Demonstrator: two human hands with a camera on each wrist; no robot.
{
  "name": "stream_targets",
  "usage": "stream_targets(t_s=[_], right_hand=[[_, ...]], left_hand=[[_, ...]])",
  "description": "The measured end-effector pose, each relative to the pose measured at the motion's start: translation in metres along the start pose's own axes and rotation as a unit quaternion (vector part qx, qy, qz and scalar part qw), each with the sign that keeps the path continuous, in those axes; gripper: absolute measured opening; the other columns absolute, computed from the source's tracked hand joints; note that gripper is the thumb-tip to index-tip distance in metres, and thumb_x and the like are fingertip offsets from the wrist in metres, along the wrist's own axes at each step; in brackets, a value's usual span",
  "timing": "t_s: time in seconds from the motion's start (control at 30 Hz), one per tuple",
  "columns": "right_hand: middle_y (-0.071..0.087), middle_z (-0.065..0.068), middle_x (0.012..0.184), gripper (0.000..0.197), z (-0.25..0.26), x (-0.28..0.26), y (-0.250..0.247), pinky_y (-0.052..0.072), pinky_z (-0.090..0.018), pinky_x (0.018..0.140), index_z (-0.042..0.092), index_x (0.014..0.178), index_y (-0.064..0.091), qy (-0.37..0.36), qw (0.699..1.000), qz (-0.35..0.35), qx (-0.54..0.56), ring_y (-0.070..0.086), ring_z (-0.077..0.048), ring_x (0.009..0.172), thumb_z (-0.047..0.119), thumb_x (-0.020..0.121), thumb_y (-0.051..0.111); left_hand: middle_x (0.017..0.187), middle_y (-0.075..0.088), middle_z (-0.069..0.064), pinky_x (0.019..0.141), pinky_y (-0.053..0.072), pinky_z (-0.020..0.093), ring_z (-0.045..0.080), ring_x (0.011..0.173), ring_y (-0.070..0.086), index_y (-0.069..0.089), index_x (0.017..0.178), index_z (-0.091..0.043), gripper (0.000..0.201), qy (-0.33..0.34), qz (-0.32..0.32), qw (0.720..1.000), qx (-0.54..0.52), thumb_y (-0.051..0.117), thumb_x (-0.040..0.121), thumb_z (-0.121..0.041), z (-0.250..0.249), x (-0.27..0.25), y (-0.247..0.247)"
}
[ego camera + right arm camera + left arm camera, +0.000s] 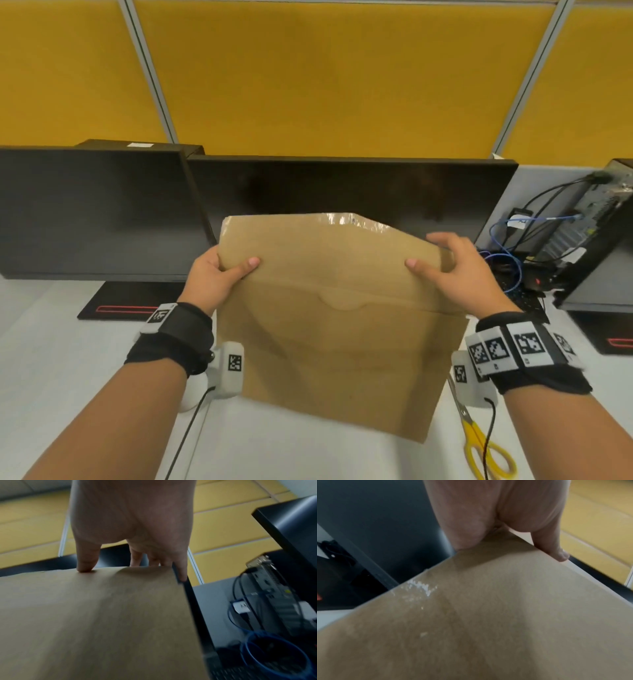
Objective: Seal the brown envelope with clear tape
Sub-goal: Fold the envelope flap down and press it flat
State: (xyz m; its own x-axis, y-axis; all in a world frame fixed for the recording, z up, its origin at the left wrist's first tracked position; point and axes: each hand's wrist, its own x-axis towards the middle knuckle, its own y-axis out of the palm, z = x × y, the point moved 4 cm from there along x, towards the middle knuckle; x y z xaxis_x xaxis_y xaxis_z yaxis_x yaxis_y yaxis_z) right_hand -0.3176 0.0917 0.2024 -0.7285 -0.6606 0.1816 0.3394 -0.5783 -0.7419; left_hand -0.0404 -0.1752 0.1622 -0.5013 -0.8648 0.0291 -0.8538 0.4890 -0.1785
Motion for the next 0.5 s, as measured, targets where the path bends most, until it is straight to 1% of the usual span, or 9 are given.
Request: stream_targets(t_s=[0.03, 0.13, 0.2, 0.23, 0.3, 0.37, 0.43, 0.47, 0.5], right_hand=[[0.049, 0.005, 0.116, 0.06, -0.011, -0.002, 0.009, 0.041, -0.035, 0.093, 0.03, 0.123, 0.05, 0.021, 1.0, 0.016, 0.008, 0.048, -0.018, 0.115, 0.059, 0.072, 0.066], [0.05, 0.005, 0.108, 0.054, -0.035, -0.006, 0.029, 0.044, -0.038, 0.091, 0.03, 0.116, 0.053, 0.051, 0.998, 0.024, 0.011, 0.049, -0.017, 0.107, 0.058, 0.072, 0.067], [0.049, 0.005, 0.107, 0.05, -0.042, -0.006, 0.036, 0.042, -0.034, 0.087, 0.03, 0.115, 0.053, 0.043, 0.999, 0.013, 0.002, 0.047, -0.014, 0.103, 0.051, 0.073, 0.07], [0.048, 0.006, 0.105, 0.046, -0.044, -0.005, 0.039, 0.041, -0.033, 0.085, 0.028, 0.115, 0.054, 0.036, 0.999, 0.011, -0.005, 0.047, -0.014, 0.103, 0.044, 0.075, 0.071], [0.047, 0.004, 0.103, 0.038, -0.047, -0.002, 0.044, 0.04, -0.032, 0.082, 0.024, 0.114, 0.055, 0.021, 0.999, 0.015, -0.03, 0.049, -0.019, 0.103, 0.028, 0.079, 0.07], [0.049, 0.0, 0.103, 0.031, -0.051, 0.003, 0.05, 0.04, -0.034, 0.081, 0.019, 0.11, 0.057, 0.004, 0.998, 0.01, -0.059, 0.051, -0.025, 0.103, 0.018, 0.081, 0.067], [0.052, -0.004, 0.102, 0.023, -0.054, 0.006, 0.056, 0.041, -0.035, 0.078, 0.017, 0.103, 0.059, -0.003, 0.997, 0.002, -0.077, 0.052, -0.026, 0.096, 0.015, 0.082, 0.065], [0.051, -0.004, 0.1, 0.018, -0.055, 0.007, 0.06, 0.041, -0.035, 0.073, 0.016, 0.1, 0.059, -0.001, 0.997, -0.001, -0.082, 0.051, -0.024, 0.089, 0.015, 0.082, 0.065], [0.049, -0.001, 0.095, 0.014, -0.056, 0.007, 0.064, 0.04, -0.033, 0.069, 0.016, 0.096, 0.059, 0.003, 0.996, -0.007, -0.085, 0.049, -0.022, 0.082, 0.014, 0.083, 0.063]], left_hand=[[0.106, 0.071, 0.002, 0.09, 0.053, 0.046, 0.022, 0.098, 0.067, 0.063, 0.11, -0.019, 0.047, -0.011, 0.003, 1.0, 0.008, 0.08, 0.07, -0.038, 0.008, 0.0, 0.003], [0.105, 0.07, 0.002, 0.087, 0.054, 0.04, 0.021, 0.096, 0.067, 0.061, 0.113, -0.015, 0.045, -0.034, 0.005, 0.999, 0.015, 0.079, 0.075, -0.031, 0.027, -0.001, 0.011], [0.102, 0.069, -0.001, 0.082, 0.053, 0.034, 0.016, 0.092, 0.066, 0.06, 0.112, -0.015, 0.041, -0.041, -0.001, 0.999, 0.011, 0.077, 0.077, -0.028, 0.037, -0.003, 0.016], [0.1, 0.069, -0.002, 0.081, 0.052, 0.033, 0.014, 0.09, 0.066, 0.06, 0.112, -0.016, 0.039, -0.045, -0.01, 0.999, 0.009, 0.077, 0.078, -0.027, 0.042, -0.003, 0.017], [0.101, 0.069, 0.001, 0.082, 0.053, 0.038, 0.019, 0.091, 0.066, 0.059, 0.111, -0.017, 0.039, -0.055, -0.029, 0.998, 0.016, 0.077, 0.078, -0.03, 0.056, 0.0, 0.018], [0.106, 0.068, 0.008, 0.085, 0.054, 0.044, 0.025, 0.092, 0.065, 0.057, 0.103, -0.021, 0.027, -0.072, -0.047, 0.996, 0.017, 0.073, 0.082, -0.027, 0.072, 0.004, 0.018], [0.11, 0.066, 0.012, 0.09, 0.051, 0.046, 0.028, 0.095, 0.063, 0.056, 0.096, -0.022, 0.016, -0.095, -0.062, 0.993, 0.018, 0.067, 0.087, -0.016, 0.088, 0.007, 0.017], [0.11, 0.065, 0.012, 0.094, 0.049, 0.046, 0.029, 0.098, 0.062, 0.057, 0.098, -0.02, 0.015, -0.1, -0.07, 0.992, 0.027, 0.066, 0.087, -0.014, 0.096, 0.009, 0.016], [0.108, 0.065, 0.012, 0.096, 0.048, 0.046, 0.031, 0.1, 0.061, 0.059, 0.1, -0.016, 0.017, -0.1, -0.084, 0.99, 0.052, 0.067, 0.085, -0.016, 0.103, 0.009, 0.015]])
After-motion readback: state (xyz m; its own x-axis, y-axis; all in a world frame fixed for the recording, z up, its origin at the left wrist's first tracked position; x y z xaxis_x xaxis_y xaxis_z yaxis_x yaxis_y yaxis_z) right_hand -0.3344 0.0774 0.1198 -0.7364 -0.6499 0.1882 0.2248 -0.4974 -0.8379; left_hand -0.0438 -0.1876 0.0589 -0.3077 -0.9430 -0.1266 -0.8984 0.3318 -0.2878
